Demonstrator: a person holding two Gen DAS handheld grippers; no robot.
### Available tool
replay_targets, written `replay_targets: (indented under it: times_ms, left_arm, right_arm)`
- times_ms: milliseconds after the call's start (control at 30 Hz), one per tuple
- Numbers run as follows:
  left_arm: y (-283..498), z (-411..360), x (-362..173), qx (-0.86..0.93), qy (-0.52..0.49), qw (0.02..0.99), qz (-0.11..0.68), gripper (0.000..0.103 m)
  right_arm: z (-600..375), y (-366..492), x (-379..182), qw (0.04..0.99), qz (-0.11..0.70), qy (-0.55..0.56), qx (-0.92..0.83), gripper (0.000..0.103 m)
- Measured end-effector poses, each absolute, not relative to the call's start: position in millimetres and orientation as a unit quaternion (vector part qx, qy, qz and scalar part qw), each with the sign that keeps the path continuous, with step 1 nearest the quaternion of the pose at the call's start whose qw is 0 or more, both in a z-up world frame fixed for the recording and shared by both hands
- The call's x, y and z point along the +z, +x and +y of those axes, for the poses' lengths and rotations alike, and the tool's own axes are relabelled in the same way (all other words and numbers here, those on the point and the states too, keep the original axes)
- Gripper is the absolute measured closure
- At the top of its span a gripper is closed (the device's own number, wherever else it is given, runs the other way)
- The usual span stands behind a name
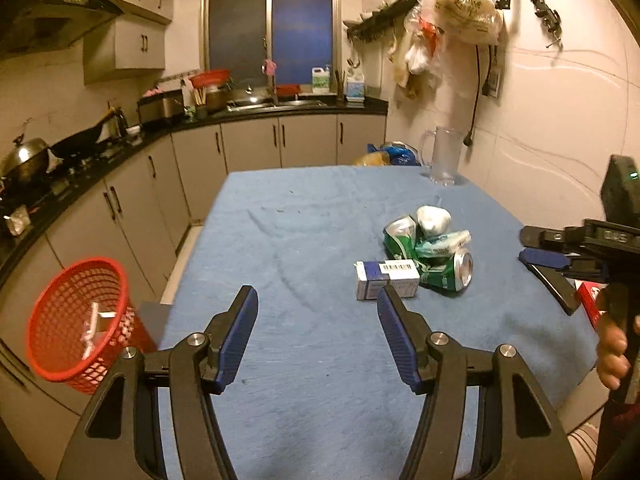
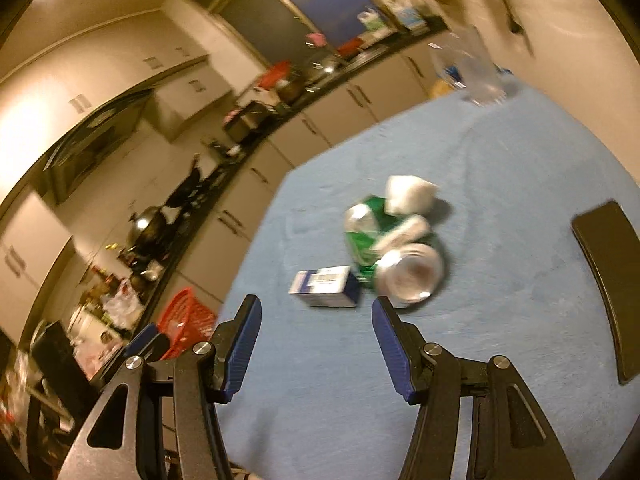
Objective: Collect trash
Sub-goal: 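Move both open tools back to the trash pile on the table, then grasp the white tissue pack with the right tool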
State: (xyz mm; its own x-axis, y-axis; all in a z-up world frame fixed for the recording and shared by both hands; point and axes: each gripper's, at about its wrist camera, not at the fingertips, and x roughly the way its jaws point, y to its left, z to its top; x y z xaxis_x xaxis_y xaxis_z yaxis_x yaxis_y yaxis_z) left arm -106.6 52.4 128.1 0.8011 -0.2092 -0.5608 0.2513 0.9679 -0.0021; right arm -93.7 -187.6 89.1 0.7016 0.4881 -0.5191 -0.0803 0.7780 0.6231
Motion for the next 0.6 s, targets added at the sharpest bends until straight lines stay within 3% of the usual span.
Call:
replay_targets:
  times_ms: [600]
  left_arm:
    - [-64.4, 45.6, 94.2, -0.142, 0.027, 0.932, 0.333, 0.042]
  right_arm:
    - [-241.0, 8.6, 38.6, 0.817, 0.401, 0.397, 0.118, 0.044]
